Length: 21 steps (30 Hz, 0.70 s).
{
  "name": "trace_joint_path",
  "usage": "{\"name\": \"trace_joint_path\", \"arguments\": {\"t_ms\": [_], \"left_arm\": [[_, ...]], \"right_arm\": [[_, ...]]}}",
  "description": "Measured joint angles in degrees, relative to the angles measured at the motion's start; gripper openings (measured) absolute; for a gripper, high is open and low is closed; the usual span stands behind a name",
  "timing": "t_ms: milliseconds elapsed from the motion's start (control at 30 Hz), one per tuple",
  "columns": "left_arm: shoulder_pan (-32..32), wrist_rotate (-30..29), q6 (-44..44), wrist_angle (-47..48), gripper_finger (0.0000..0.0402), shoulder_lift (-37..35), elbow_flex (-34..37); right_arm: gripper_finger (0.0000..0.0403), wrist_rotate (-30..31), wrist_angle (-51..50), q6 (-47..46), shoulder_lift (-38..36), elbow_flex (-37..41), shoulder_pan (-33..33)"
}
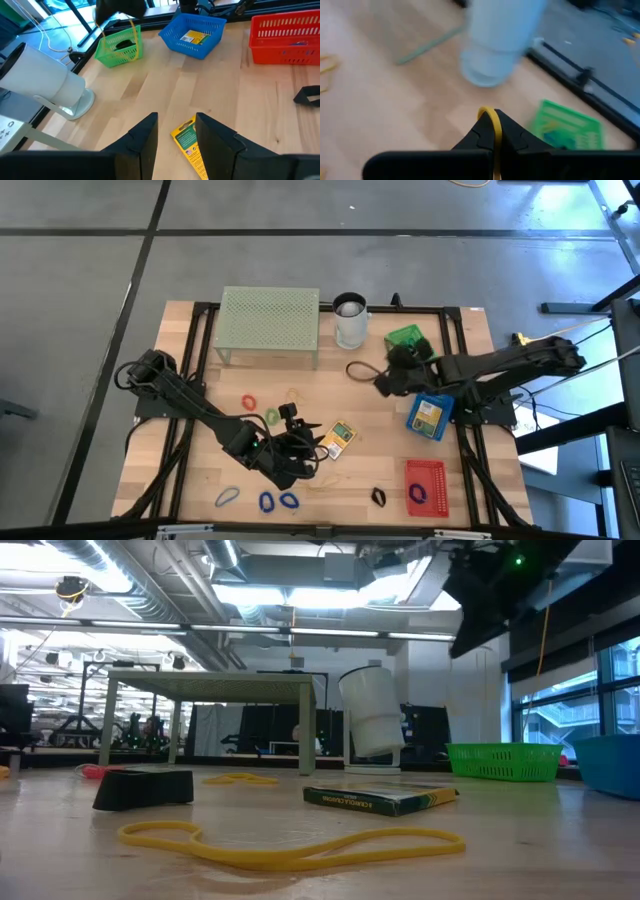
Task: Pick & Place Office Desk Supplies
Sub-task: Put the yellow rubber band into the green bin
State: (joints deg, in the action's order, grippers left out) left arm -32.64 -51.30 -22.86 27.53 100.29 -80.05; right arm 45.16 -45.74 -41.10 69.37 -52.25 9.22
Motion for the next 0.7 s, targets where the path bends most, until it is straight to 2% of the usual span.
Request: {"name": "trace_joint_path", "arguments": {"t_ms": [200, 533, 700], "left_arm": [[0.0, 0.0, 0.1, 0.3, 0.0127, 0.0, 0.0], [0.0, 0.0, 0.1, 0.8, 0.0127, 0.0, 0.0], [0.0, 0.0, 0.1, 1.2, 0.0127, 0.0, 0.0]], "right_arm": [[0.0003, 2.0, -4.9, -3.5, -1.1, 0.0, -5.1], [0.0004, 4.1, -4.9, -2.7, -0.8, 0.0, -17.0], [0.0004, 3.5, -5.1, -1.6, -0.8, 0.0, -20.9]]}}
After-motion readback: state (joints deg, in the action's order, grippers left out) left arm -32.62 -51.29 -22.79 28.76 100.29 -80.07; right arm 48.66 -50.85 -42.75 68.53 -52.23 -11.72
